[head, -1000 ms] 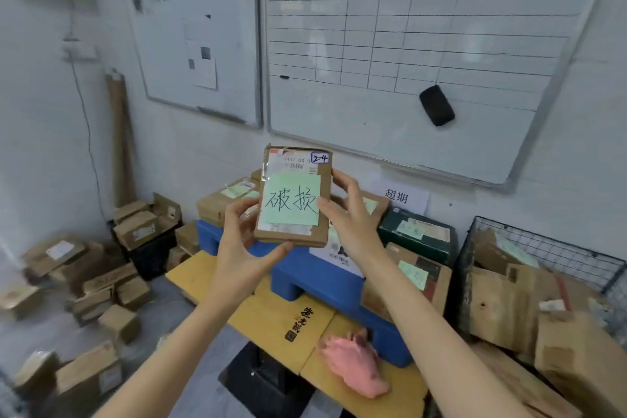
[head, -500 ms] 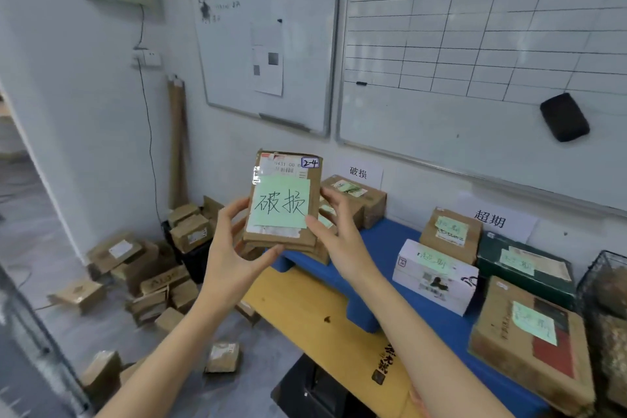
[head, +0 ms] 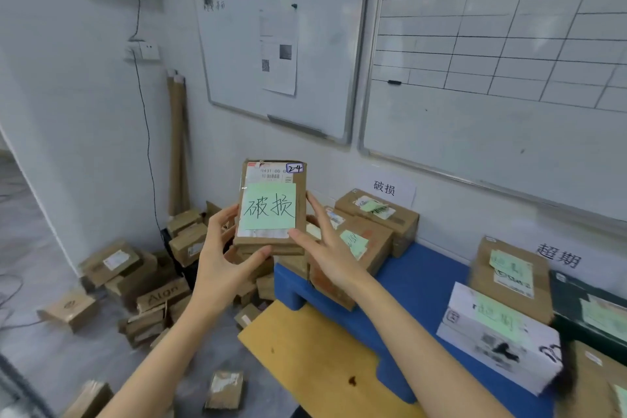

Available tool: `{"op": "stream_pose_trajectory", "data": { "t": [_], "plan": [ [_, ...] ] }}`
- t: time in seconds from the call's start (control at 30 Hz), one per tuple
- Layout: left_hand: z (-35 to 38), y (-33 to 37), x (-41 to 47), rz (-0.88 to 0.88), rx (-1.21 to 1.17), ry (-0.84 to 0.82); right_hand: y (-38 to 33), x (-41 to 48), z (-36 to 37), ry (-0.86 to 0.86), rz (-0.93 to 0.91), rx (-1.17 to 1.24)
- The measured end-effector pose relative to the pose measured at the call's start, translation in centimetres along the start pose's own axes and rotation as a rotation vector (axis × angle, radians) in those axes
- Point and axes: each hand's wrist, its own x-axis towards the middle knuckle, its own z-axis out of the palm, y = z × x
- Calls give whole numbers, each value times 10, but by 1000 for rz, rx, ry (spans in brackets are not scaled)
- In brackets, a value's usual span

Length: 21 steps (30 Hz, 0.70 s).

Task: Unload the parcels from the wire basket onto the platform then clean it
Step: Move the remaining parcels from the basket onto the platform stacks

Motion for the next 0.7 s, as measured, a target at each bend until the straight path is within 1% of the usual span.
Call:
{"op": "stream_pose_trajectory", "data": {
  "t": [0.17,0.27,0.4,0.5,0.7],
  "plan": [
    [9,-39,72,-52,50,-25,23,74,-20,-11,42,4],
    [26,-61,104,-58,44,-52,41,110,-38,25,49,21],
    [48,-91,131,-76,75,-91,69,135,-52,72,105,46],
    [64,-109,153,-81,108,-160,89,149,-69,124,137,74],
    [104,-143,202,-69,130,-343,121,168,-101,286,204,94]
  ]
}}
